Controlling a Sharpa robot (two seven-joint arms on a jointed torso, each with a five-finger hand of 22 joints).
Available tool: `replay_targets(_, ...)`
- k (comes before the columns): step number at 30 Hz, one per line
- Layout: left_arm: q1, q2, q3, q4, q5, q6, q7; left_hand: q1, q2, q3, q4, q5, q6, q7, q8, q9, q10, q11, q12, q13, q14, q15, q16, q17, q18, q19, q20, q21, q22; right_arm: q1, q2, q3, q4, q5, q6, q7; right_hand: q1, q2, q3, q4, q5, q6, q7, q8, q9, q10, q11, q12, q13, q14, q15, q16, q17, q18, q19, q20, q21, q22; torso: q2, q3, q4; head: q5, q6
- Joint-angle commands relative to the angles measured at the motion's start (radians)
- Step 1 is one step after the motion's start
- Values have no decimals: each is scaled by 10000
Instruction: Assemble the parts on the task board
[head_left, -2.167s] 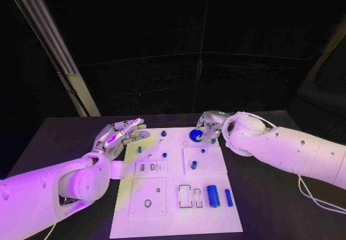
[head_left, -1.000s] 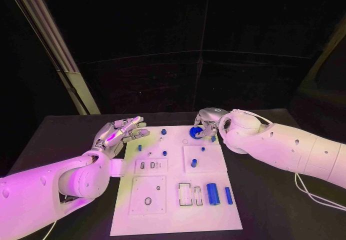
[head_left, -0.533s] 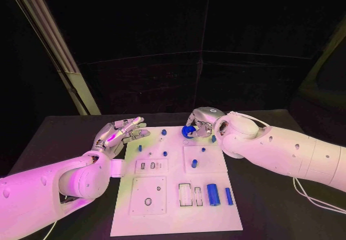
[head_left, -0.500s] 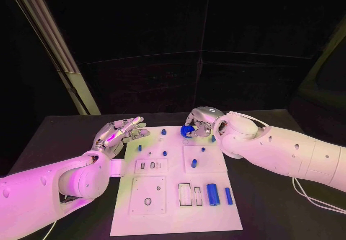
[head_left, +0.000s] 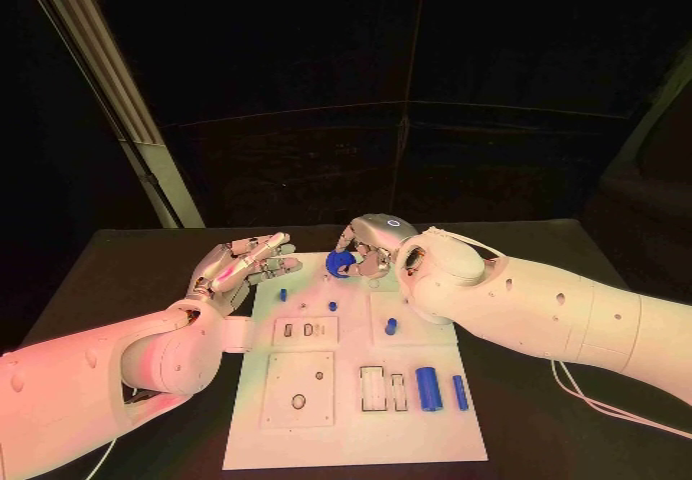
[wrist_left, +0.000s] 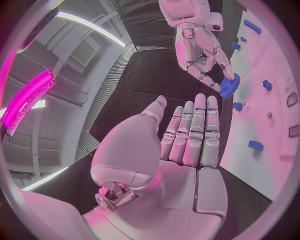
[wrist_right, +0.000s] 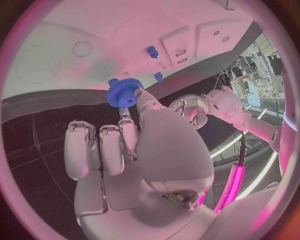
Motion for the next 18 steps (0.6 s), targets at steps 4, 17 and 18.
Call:
replay_targets(4, 18, 21, 9, -1, -2, 87, 81, 49, 89, 40, -51, 26, 69, 18, -69, -3, 28, 10, -58, -16, 20, -13, -41, 16, 146, 62, 25, -57, -10, -47, 481, -166, -466, -84, 15, 77, -29, 64, 83, 10, 53, 158, -117, 12, 53, -2, 32, -80, 40, 648, -62, 0, 461, -202, 88, -18, 46, 692, 5, -7, 19, 21, -45)
replay_targets(17, 19, 91, 10, -47, -2, 63, 85, 55, 90, 51, -61, 24, 71, 20, -69, -3, 30, 10, -59, -16, 23, -14, -45, 19, 146, 67, 24, -61, -10, -136, 1125, -341, -1233, 9, 152, 340, -89, 11, 184, -38, 106, 87, -81, -73, 28, -45, 58, -153, 0, 639, -46, -25, 421, -203, 86, -12, 46, 695, 7, 16, -24, 127, -99)
replay_targets(18, 19, 95, 10, -49, -2, 63, 84, 57, 89, 52, -63, 24, 70, 20, -70, -4, 29, 11, -60, -16, 23, -14, -46, 19, 146, 67, 24, -62, -10, -140, 1156, -343, -1273, 7, 127, 336, -111, -9, 212, -52, 112, 57, -68, -103, 19, -73, 69, -202, -36, 638, -38, -27, 420, -203, 84, -7, 45, 693, 6, 16, -19, 124, -97)
